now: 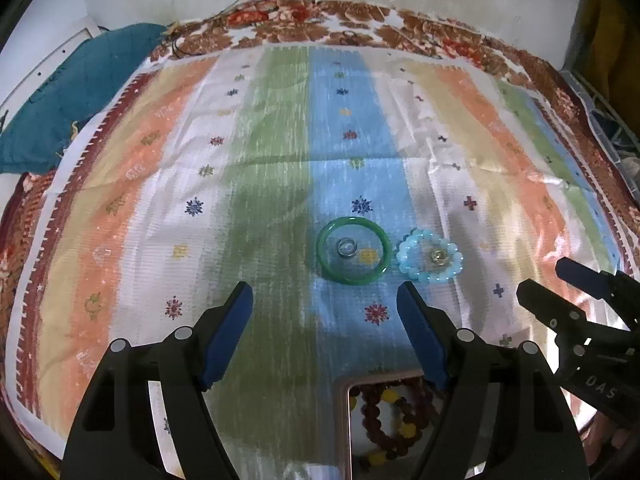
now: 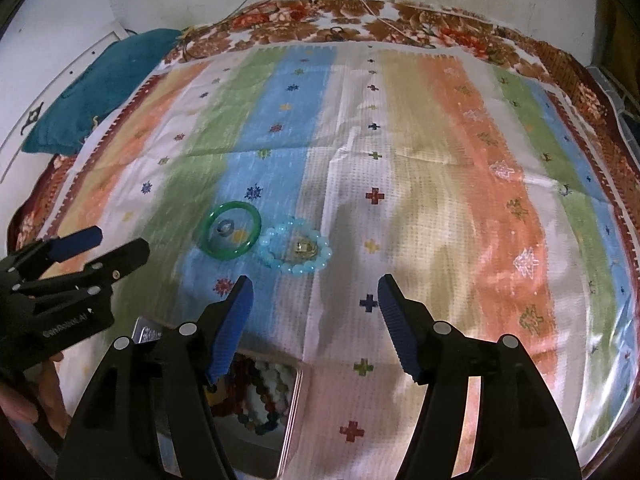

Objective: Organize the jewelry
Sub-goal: 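Move the left tool to the green bangle while the right approaches the light-blue bead bracelet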

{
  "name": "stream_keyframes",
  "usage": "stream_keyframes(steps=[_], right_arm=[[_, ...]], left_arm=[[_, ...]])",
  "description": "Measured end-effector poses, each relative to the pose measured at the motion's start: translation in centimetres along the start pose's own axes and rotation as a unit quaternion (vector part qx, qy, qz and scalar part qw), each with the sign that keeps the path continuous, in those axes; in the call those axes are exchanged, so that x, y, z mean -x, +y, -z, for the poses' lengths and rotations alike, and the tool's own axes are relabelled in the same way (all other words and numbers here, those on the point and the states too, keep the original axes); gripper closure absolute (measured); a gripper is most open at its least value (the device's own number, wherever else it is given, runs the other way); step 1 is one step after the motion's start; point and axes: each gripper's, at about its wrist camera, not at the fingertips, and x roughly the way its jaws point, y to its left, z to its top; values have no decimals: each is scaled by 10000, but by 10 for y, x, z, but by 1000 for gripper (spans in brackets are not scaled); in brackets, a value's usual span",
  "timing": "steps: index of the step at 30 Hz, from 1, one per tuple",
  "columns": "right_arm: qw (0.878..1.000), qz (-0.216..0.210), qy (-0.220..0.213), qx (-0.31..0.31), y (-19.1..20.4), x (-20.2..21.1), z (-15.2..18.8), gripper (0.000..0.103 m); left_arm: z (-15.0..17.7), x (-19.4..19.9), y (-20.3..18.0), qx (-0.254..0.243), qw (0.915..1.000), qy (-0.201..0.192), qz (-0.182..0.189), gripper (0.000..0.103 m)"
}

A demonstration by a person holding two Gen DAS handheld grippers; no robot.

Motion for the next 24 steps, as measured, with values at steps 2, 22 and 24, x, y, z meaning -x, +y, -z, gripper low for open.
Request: stream_keyframes(steps=[2,22,24], right_arm=[[10000,11,40,13,0,-6,-3,38],[9994,-185,301,-70,-2,-54,-25,38],[9993,-177,317,-72,-2,-58,-25,38]], left_arm=[[-2,-6,1,-7,10000,65,-9,29],[-12,-45,-6,-159,9991,381,-23,28],[-12,-52,-4,-180,9989,437,-58,28]])
